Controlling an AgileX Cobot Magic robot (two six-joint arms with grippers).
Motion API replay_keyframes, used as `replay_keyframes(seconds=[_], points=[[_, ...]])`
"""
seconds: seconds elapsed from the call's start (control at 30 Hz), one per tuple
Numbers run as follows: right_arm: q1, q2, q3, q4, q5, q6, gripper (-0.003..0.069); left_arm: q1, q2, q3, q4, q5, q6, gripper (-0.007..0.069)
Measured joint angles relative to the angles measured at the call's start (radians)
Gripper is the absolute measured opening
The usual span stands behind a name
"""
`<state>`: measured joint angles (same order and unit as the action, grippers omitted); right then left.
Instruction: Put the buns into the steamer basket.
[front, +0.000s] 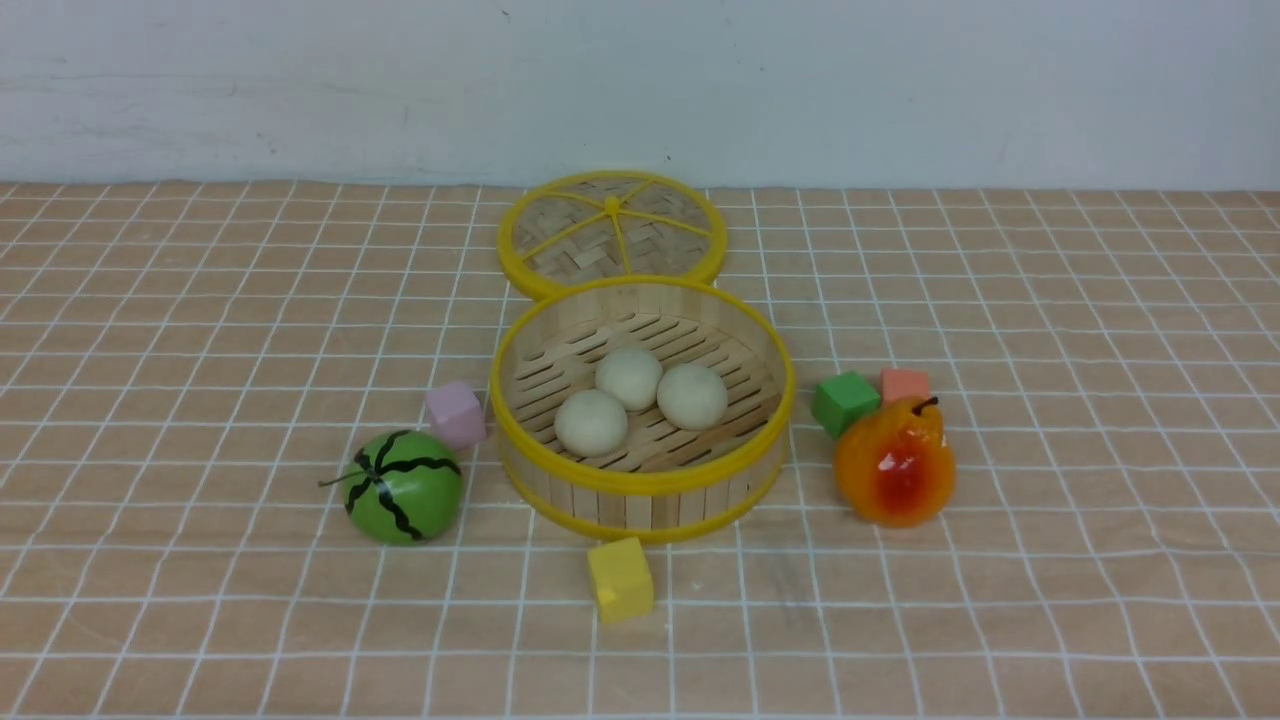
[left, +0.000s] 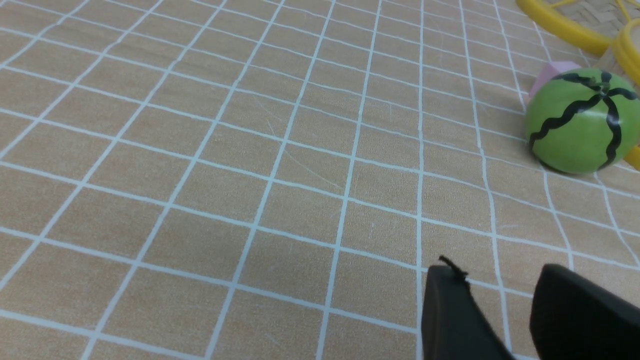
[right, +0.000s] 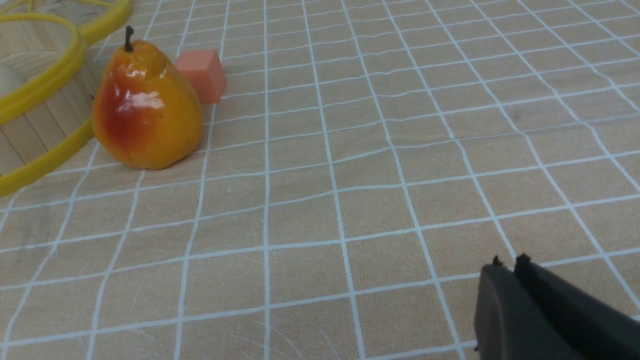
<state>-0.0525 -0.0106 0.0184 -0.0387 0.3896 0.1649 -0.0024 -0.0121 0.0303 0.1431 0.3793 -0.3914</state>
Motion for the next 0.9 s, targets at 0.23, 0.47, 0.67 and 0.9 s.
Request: replay_keyframes(seconds=[0.23,0.47,0.67,0.9], points=[[0.0,0.0,0.0,0.001,0.0,0.0,0.0036,0.0,0.0,0.0,0.0,0.0,0.0,0.0238],[0.0,0.0,0.0,0.003,-0.001,0.0,0.0048,0.0,0.0,0.0,0.0,0.0,0.0,0.0238],[0.0,0.0,0.0,0.003,-0.001,0.0,0.005,0.0,0.0,0.0,0.0,0.0,0.0,0.0238],[0.0,0.0,0.0,0.003,-0.001,0.0,0.005,0.0,0.0,0.0,0.0,0.0,0.0,0.0238]])
